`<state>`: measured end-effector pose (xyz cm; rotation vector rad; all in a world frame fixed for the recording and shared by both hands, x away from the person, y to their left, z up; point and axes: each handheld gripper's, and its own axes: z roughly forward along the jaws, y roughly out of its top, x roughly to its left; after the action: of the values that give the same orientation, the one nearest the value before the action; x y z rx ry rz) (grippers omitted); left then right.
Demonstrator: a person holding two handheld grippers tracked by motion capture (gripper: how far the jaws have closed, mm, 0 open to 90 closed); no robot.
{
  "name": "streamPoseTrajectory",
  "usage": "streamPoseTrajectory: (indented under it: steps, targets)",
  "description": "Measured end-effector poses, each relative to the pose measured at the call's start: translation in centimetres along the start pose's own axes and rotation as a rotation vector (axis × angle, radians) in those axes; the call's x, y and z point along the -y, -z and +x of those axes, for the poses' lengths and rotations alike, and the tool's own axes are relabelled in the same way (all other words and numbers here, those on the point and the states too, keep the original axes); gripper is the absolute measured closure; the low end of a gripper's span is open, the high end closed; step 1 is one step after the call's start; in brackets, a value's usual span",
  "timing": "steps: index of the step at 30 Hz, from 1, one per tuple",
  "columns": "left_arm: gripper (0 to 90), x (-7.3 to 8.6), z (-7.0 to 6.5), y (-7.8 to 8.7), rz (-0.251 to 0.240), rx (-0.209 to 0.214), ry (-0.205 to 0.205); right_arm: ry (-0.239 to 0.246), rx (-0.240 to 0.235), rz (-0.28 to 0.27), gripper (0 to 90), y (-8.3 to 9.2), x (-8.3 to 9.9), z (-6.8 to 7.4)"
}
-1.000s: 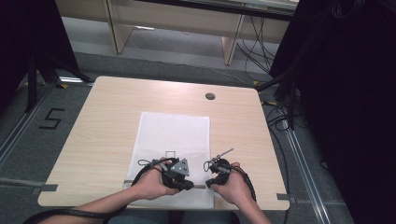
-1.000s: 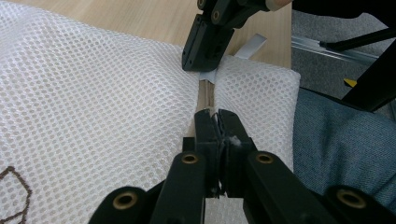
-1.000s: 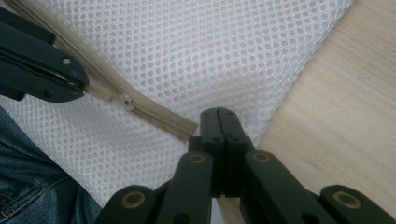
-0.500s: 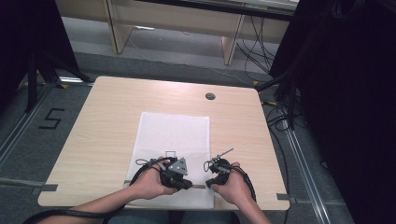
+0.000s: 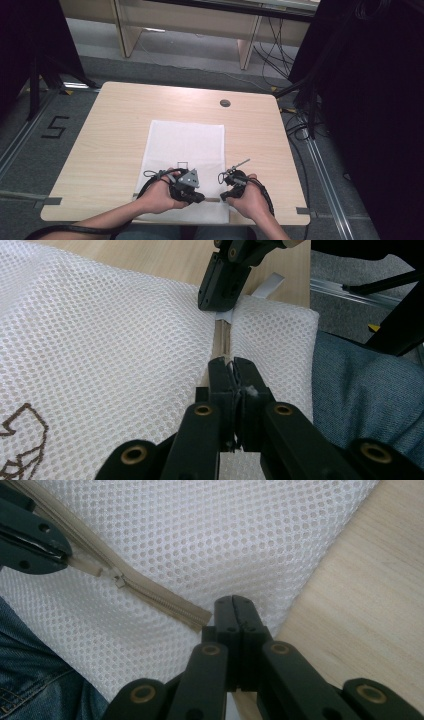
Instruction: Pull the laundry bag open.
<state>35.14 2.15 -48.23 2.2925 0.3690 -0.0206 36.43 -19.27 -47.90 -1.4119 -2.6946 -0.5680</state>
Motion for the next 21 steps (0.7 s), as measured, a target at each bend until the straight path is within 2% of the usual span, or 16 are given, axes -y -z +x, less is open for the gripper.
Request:
streamPoseTrajectory:
  steps: [3,5,6,7,9,10,11,12,16,18,19,21]
  targets:
    - [87.5,0.0,0.0,0.0,-0.001,0.005,-0.001,0.002,0.001,-0.008,90.0,0.0,0.0,-0.1]
    - [87.5,0.0,0.1,0.1,-0.001,0.005,-0.018,-0.023,-0.008,0.001,90.0,0.0,0.0,0.1]
    - [87.5,0.0,0.0,0.1,0.002,0.002,-0.007,-0.017,-0.006,-0.001,90.0,0.0,0.0,0.1]
    - [87.5,0.0,0.0,0.1,0.001,0.001,-0.02,-0.015,-0.007,-0.002,90.0,0.0,0.0,0.1]
    - [87.5,0.0,0.0,0.2,-0.001,-0.001,-0.002,-0.017,-0.008,-0.001,90.0,0.0,0.1,0.1]
    - [87.5,0.0,0.0,0.3,-0.003,-0.001,-0.012,-0.001,0.001,-0.006,90.0,0.0,0.0,0.0]
    - [87.5,0.2,0.0,0.5,-0.002,-0.004,0.001,0.031,0.008,-0.02,90.0,-0.1,0.0,-0.2]
    - [87.5,0.3,0.1,0.7,0.0,-0.006,-0.005,0.033,0.008,-0.021,90.0,-0.1,0.0,-0.2]
    - [87.5,0.7,0.2,1.1,-0.017,-0.005,0.017,0.034,0.009,-0.025,90.0,-0.2,0.0,-0.2]
    - [87.5,0.7,0.3,1.1,-0.015,-0.006,-0.007,0.032,0.009,-0.024,90.0,-0.2,0.0,-0.2]
    - [87.5,0.7,0.2,1.1,-0.012,-0.008,0.003,0.031,0.008,-0.024,90.0,-0.2,0.0,-0.2]
    - [87.5,0.7,0.3,1.1,-0.015,-0.004,-0.005,0.03,0.009,-0.024,90.0,-0.2,0.0,-0.2]
